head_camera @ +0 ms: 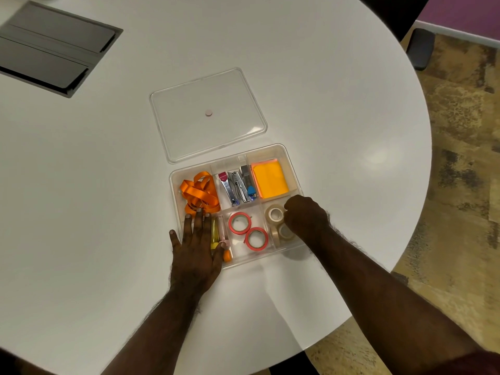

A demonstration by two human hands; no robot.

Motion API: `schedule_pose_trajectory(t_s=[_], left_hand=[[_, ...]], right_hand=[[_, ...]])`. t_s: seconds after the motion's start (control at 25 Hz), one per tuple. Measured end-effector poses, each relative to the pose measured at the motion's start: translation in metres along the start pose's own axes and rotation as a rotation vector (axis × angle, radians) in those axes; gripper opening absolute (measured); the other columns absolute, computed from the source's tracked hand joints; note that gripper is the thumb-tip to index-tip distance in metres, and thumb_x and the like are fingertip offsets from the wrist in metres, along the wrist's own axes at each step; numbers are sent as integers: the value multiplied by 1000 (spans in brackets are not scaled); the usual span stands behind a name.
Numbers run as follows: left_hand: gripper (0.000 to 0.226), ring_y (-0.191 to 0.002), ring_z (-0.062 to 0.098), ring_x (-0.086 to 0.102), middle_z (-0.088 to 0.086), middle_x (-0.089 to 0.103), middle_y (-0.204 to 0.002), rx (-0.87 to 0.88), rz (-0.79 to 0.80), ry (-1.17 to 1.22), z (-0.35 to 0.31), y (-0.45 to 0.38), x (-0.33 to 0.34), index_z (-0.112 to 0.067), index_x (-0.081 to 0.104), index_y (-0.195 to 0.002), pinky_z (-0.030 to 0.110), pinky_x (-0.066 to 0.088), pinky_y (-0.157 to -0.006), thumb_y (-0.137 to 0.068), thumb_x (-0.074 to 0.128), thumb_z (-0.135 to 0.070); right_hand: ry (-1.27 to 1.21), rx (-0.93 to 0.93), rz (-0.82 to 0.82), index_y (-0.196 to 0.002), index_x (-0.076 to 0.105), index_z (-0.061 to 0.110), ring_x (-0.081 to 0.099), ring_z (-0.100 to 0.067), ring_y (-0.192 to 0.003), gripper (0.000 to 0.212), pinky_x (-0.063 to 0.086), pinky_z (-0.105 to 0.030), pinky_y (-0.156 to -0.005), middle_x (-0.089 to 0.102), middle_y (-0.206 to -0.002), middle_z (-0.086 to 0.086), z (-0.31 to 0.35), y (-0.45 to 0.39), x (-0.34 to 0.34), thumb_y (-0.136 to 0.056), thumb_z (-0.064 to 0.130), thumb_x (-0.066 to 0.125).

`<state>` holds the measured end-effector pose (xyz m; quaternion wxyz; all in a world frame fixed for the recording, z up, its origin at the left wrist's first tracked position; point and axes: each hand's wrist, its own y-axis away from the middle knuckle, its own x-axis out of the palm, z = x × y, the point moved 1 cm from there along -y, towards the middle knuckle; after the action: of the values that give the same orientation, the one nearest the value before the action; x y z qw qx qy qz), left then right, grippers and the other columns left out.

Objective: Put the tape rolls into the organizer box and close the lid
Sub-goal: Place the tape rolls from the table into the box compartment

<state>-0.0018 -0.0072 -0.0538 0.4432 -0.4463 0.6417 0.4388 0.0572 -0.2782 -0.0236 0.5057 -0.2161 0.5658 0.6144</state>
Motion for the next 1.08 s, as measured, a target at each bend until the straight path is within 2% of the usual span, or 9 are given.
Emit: schedule_pose_trajectory(t_s=[0.24,0.36,0.44,0.6,0.8,0.92,1.0,1.08], left_hand=[[74,-150,33,12,10,19,-163,-5,-3,-12,0,0,0,-14,22,-155,70,17,-113,-95,30,-56],[74,-150,34,13,11,19,-163,0,-13,-13,1,0,0,-13,22,-155,70,17,-113,-95,32,-56],[74,-150,34,14,11,20,-163,2,-14,-17,0,0,0,-13,23,-155,70,18,-112,-95,31,-56],[74,-149,34,14,10,20,-162,3,-22,-10,0,-1,0,-13,22,-155,69,17,-113,-95,33,-55],[74,-150,34,14,10,20,-162,11,-28,0,0,1,0,-12,24,-154,70,17,-113,-95,34,-54],[74,-150,34,13,10,20,-162,9,-27,1,-1,0,-1,-12,24,-154,69,16,-113,-95,34,-55],[74,-149,35,14,11,21,-162,13,-27,3,-1,1,-1,-11,24,-154,70,17,-113,-95,33,-54],[74,-150,34,14,11,21,-162,8,-19,7,-1,1,-2,-11,23,-154,69,17,-113,-96,30,-55]], right_hand=[[-79,-41,-5,-108,65,8,66,-29,-101,21,55,-37,-86,69,-112,-10,4,-7,7,-90,14,57],[-164,-24,-28,-109,66,5,67,-29,-99,22,57,-41,-86,69,-113,-11,4,-7,5,-88,8,60],[-179,-1,-36,-106,66,4,69,-31,-93,21,59,-42,-82,71,-108,-12,-2,-7,5,-86,7,61],[-188,38,10,-86,69,6,72,-26,-73,11,63,-41,-70,72,-84,-9,-3,-10,9,-84,13,60],[-218,12,41,-99,68,-3,70,-29,-84,19,60,-43,-78,72,-101,-16,2,-11,8,-83,7,63],[-185,13,31,-103,67,5,70,-30,-88,19,60,-45,-79,71,-103,-14,-3,-5,0,-87,7,58],[-103,-43,-16,-104,68,10,69,-28,-89,19,60,-44,-78,71,-106,-10,-8,2,-9,-88,8,58],[62,-142,32,-106,68,11,68,-27,-94,19,58,-41,-82,71,-108,-9,-6,11,-16,-89,13,61]])
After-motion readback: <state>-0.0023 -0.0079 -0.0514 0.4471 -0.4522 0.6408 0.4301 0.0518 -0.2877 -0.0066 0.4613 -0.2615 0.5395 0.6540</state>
